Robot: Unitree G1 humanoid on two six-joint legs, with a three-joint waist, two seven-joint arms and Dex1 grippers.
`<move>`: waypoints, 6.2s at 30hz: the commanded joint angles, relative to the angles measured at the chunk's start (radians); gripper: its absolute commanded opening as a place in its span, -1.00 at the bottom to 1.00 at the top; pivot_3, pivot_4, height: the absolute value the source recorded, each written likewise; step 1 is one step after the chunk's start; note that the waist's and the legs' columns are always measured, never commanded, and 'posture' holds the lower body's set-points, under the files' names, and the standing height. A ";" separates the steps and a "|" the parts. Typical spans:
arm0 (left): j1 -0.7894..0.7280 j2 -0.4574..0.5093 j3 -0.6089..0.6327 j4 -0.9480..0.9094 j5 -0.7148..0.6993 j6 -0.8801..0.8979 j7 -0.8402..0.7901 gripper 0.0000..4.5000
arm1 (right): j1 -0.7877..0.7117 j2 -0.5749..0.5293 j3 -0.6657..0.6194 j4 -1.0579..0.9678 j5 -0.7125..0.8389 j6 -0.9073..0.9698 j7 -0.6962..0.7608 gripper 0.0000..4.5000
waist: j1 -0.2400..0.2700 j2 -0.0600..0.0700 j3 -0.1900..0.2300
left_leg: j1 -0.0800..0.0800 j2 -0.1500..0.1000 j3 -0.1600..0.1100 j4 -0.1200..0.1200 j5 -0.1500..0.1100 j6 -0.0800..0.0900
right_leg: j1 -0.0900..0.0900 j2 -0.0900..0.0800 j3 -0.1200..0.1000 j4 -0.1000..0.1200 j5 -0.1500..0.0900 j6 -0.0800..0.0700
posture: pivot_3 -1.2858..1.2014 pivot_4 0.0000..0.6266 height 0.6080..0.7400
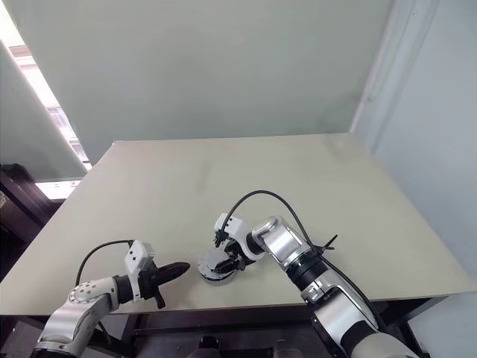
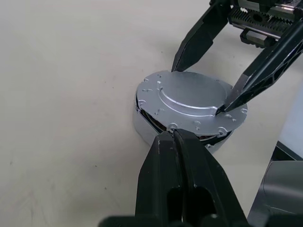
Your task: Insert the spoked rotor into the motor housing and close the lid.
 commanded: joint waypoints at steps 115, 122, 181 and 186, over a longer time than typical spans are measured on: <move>0.007 0.049 0.086 0.072 0.024 -0.081 0.025 -1.00 | 0.066 0.037 0.088 -0.206 0.071 0.294 -0.259 0.44 | 0.000 0.004 -0.009 | 0.006 0.015 0.000 -0.011 -0.006 -0.009 | -0.004 0.012 -0.003 -0.011 -0.001 -0.002 | 0.03 -1.00 1.00; 0.006 0.040 0.075 0.069 0.025 -0.075 0.022 -1.00 | 0.080 0.053 0.078 -0.200 0.078 0.298 -0.302 0.44 | -0.001 0.002 -0.010 | -0.001 0.015 0.000 -0.012 -0.008 -0.010 | -0.010 0.013 -0.002 -0.011 0.000 0.000 | 0.03 -1.00 1.00; 0.024 0.021 0.042 0.055 0.028 -0.066 0.016 -1.00 | 0.089 0.039 0.155 -0.233 0.028 0.241 -0.351 0.44 | 0.000 0.001 -0.015 | 0.007 0.015 0.001 -0.011 -0.008 -0.010 | -0.012 0.014 -0.003 -0.010 0.000 -0.001 | 0.03 -1.00 1.00; 0.019 0.021 0.038 0.058 0.029 -0.064 0.015 -1.00 | 0.097 0.040 0.141 -0.247 0.034 0.237 -0.358 0.44 | 0.000 0.001 -0.016 | 0.006 0.014 0.000 -0.011 -0.010 -0.011 | -0.012 0.013 -0.003 -0.010 0.000 -0.001 | 0.03 -1.00 1.00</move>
